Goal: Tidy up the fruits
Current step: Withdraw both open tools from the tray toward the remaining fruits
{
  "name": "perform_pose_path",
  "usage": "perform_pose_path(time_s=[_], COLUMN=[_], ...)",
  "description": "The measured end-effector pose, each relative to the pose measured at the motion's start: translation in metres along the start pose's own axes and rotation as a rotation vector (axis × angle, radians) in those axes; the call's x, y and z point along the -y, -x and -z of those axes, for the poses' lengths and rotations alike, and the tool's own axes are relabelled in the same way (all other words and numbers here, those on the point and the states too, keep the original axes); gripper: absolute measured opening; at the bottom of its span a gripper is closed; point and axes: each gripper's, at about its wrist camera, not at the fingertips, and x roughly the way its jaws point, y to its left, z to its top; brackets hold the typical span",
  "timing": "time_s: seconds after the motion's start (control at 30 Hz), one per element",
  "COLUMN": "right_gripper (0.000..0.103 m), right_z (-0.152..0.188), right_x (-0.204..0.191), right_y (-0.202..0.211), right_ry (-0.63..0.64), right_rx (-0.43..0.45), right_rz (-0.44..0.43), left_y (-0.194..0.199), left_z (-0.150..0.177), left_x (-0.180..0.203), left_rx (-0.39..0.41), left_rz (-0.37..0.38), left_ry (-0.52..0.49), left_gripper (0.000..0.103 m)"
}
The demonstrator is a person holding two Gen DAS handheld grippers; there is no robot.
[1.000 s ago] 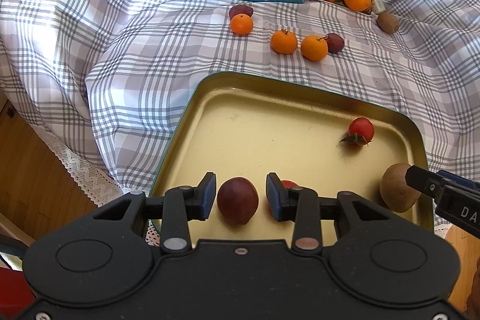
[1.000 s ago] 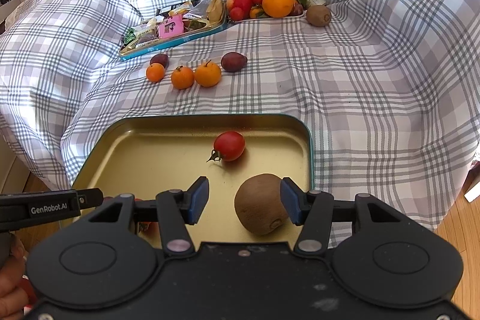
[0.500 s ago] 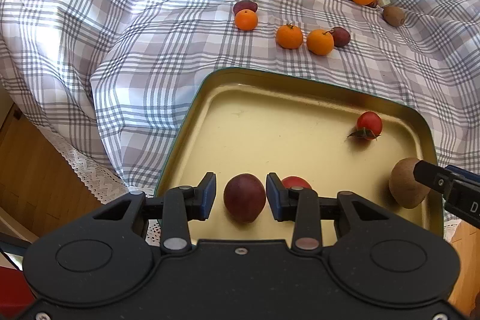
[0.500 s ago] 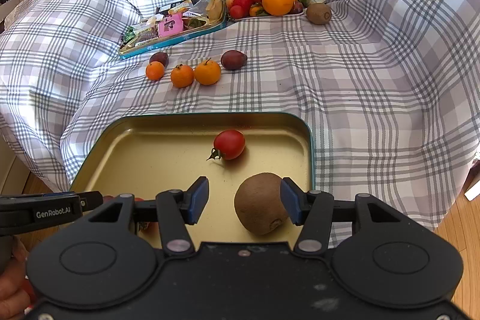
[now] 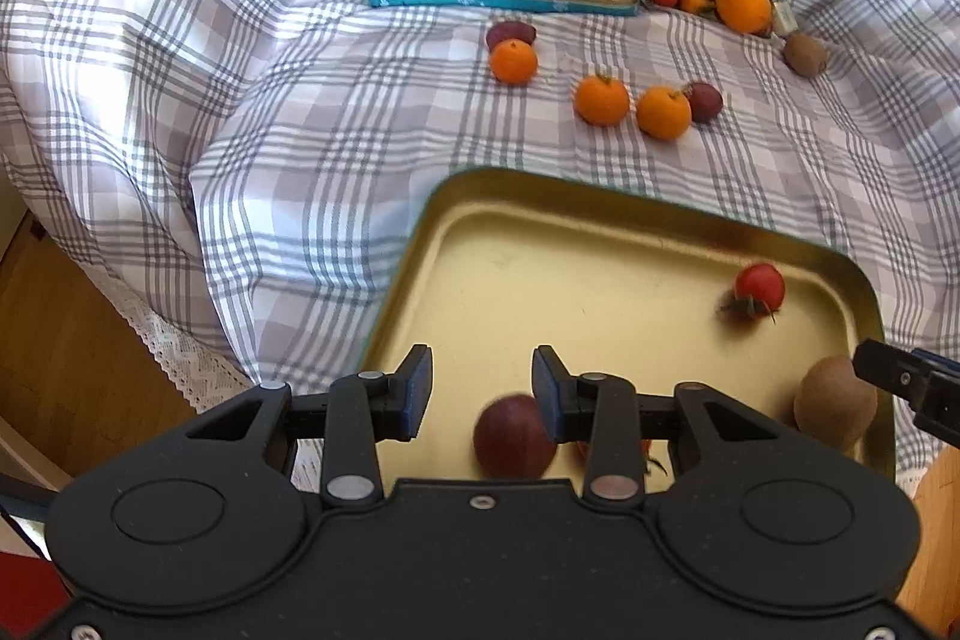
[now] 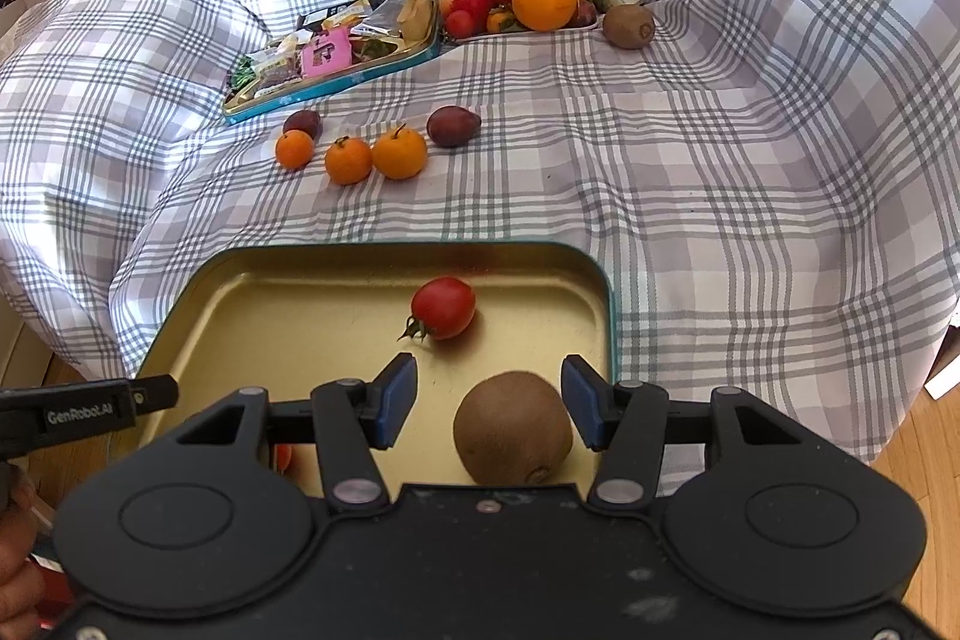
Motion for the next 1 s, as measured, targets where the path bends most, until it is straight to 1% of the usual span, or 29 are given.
perform_pose_path(time_s=[0.17, 0.5, 0.57, 0.7, 1.0], right_gripper=[0.057, 0.057, 0.057, 0.057, 0.057], right_z=[-0.009, -0.033, -0.041, -0.057, -0.099], right_x=[0.002, 0.006, 0.007, 0.009, 0.024], right_y=[-0.010, -0.039, -0.045, -0.057, -0.086], right_ry=[-0.008, -0.022, -0.023, -0.023, -0.041], right_rx=[-0.018, -0.067, -0.071, -0.073, -0.068], right_rz=[0.010, 0.027, 0.029, 0.039, 0.068], left_y=[-0.005, -0.030, -0.035, -0.044, -0.070], left_z=[-0.012, -0.038, -0.044, -0.059, -0.104], left_x=[-0.004, -0.004, -0.002, 0.001, 0.009], left_rx=[0.003, -0.041, -0.044, -0.038, -0.024], left_rz=[-0.015, -0.016, -0.009, -0.019, -0.016], left_ry=[0.004, 0.001, -0.008, -0.028, -0.060], left_gripper=[0.046, 0.046, 0.046, 0.046, 0.046])
